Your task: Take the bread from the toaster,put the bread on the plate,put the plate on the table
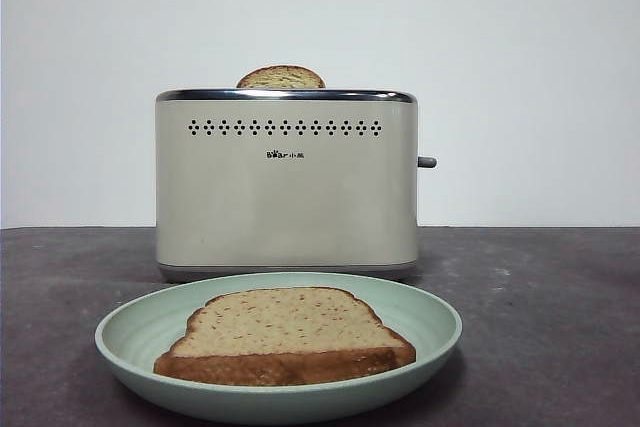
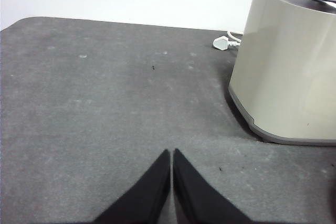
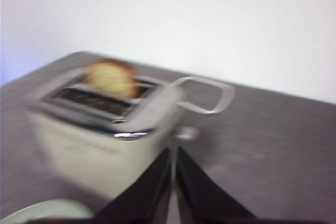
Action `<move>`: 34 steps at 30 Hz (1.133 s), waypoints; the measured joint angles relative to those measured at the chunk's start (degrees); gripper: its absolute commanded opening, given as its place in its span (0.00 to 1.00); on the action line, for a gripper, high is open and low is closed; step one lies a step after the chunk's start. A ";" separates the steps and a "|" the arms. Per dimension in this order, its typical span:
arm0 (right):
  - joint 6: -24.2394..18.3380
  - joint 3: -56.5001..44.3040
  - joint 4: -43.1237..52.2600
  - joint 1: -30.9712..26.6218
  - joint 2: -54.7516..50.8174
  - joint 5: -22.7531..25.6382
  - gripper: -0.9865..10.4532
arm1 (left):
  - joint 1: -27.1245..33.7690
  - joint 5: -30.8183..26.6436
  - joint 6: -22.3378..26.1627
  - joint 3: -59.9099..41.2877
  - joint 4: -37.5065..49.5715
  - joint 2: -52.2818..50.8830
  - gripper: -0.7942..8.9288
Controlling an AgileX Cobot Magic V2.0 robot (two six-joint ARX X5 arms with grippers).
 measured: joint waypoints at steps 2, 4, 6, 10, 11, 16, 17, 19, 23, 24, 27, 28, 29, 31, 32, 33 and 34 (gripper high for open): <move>-0.70 -4.31 4.55 -3.72 -2.97 0.20 0.09 | 0.00 0.00 0.00 0.00 0.00 0.00 0.09; -1.40 -8.98 9.75 -5.92 -6.10 0.37 0.09 | 0.00 0.00 0.00 0.00 0.00 0.00 0.09; -1.97 -14.53 14.86 -7.58 -9.66 1.33 0.09 | 0.00 0.00 0.00 0.00 0.00 0.00 0.09; -2.54 -24.20 21.00 -8.96 -15.58 5.95 0.09 | 0.00 0.00 0.00 0.00 0.00 0.00 0.09; -2.56 -26.60 21.70 -9.07 -17.25 6.67 0.09 | 0.00 0.00 0.00 0.02 0.00 0.00 0.09; -2.58 -34.91 21.90 -9.46 -24.90 8.94 0.09 | 0.00 0.00 0.00 0.00 0.00 0.00 0.09; -2.58 -36.02 22.12 -9.68 -26.14 9.20 0.09 | 0.00 0.00 0.00 0.00 0.00 0.00 0.09; -2.58 -37.70 22.27 -9.81 -27.80 9.20 0.09 | 0.00 0.00 0.00 0.00 0.00 0.00 0.09; -2.56 -40.89 22.23 -9.86 -30.21 9.22 0.09 | 0.00 0.00 0.00 0.00 0.00 0.00 0.09; -2.54 -41.53 22.16 -9.86 -30.56 9.20 0.09 | 0.00 0.00 0.00 0.00 0.00 0.00 0.09; -2.23 -43.12 22.23 -9.86 -31.50 9.20 0.09 | 0.00 0.00 -0.02 0.00 0.00 0.00 0.09; -1.95 -43.54 21.94 -9.86 -31.89 9.20 0.09 | 0.00 0.00 -0.02 0.00 0.00 0.00 0.09; -1.73 -43.52 20.74 -9.92 -32.22 9.22 0.09 | 0.00 0.00 -0.02 0.00 0.00 0.00 0.09; -1.38 -43.52 18.95 -10.05 -32.87 9.22 0.09 | 0.00 0.00 -0.02 0.00 0.00 0.00 0.09; -1.25 -43.52 18.23 -10.05 -33.20 9.22 0.09 | 0.00 0.00 -0.04 0.00 0.00 0.00 0.09; -1.16 -43.52 17.38 -10.05 -33.53 9.22 0.09 | 0.00 0.00 -0.04 0.00 0.00 0.00 0.09; -1.07 -43.52 16.79 -10.05 -33.62 9.20 0.09 | 0.00 0.00 -0.11 0.00 0.00 0.00 0.09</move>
